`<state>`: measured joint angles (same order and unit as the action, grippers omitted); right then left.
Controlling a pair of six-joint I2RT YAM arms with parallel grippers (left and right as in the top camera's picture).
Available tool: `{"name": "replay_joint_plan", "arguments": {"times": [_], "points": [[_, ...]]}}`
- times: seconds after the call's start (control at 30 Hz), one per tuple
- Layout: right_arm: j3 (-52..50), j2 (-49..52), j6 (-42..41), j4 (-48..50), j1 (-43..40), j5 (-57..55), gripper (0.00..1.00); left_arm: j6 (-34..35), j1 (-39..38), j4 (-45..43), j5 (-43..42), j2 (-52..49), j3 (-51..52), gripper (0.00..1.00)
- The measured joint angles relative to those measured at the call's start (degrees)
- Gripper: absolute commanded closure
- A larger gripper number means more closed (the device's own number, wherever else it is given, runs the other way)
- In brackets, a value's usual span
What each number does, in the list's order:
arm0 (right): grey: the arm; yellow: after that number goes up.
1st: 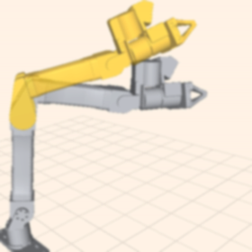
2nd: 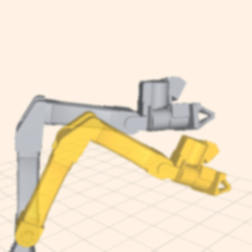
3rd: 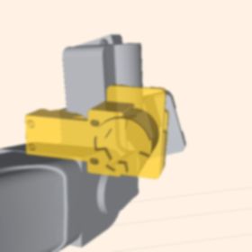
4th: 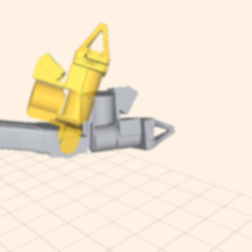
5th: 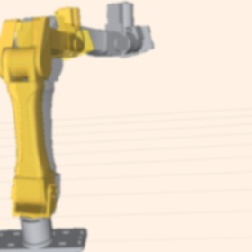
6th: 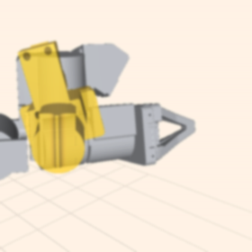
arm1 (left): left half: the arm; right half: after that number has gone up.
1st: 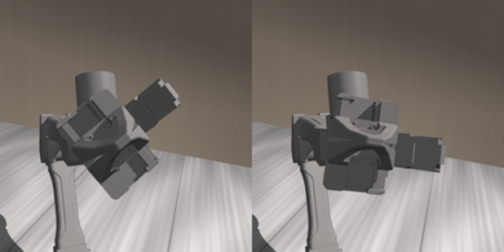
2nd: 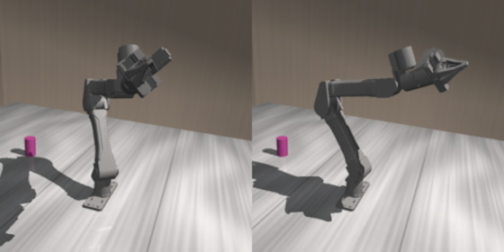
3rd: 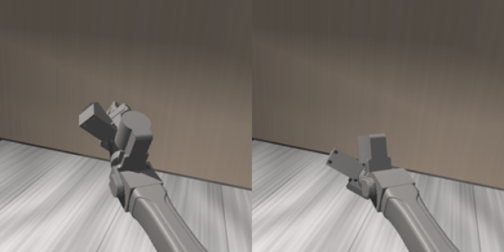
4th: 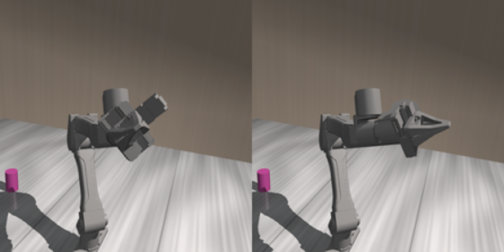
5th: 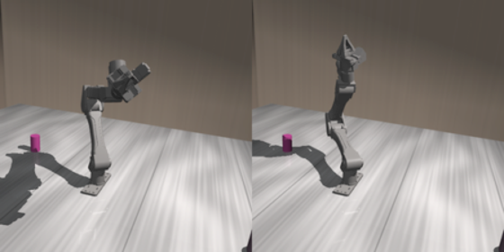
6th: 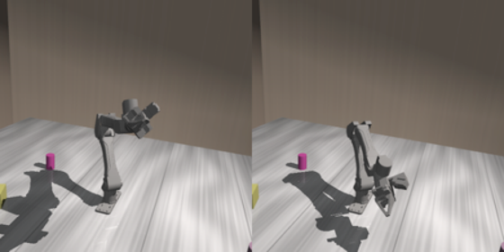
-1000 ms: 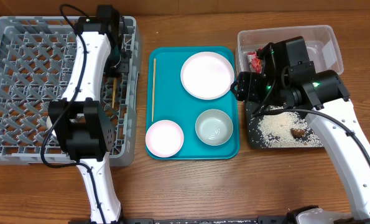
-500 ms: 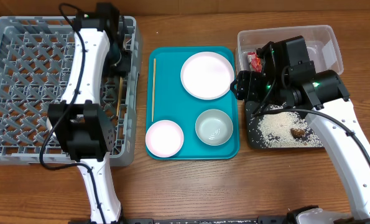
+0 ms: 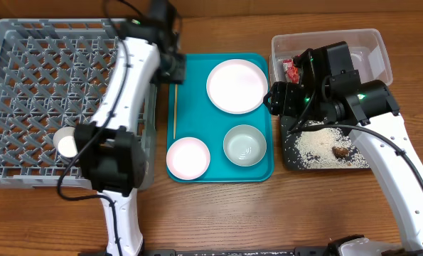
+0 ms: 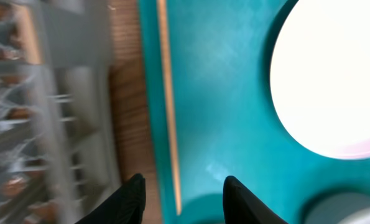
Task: Sort waste into correct bins and load items into the dishwasher
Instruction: 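Insert the chopstick upright into the dish rack with the left gripper, then grasp the second wooden chopstick with the left gripper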
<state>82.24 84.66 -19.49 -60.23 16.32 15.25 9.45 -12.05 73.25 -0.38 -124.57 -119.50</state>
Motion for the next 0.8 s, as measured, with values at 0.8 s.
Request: {"name": "replay_joint_plan", "arguments": {"times": [0.8], "points": [[0.0, 0.0, 0.0, 0.0, 0.0, 0.0, 0.25, 5.2, -2.9, -27.1, 6.4, -1.4, 25.9, 0.70]]}}
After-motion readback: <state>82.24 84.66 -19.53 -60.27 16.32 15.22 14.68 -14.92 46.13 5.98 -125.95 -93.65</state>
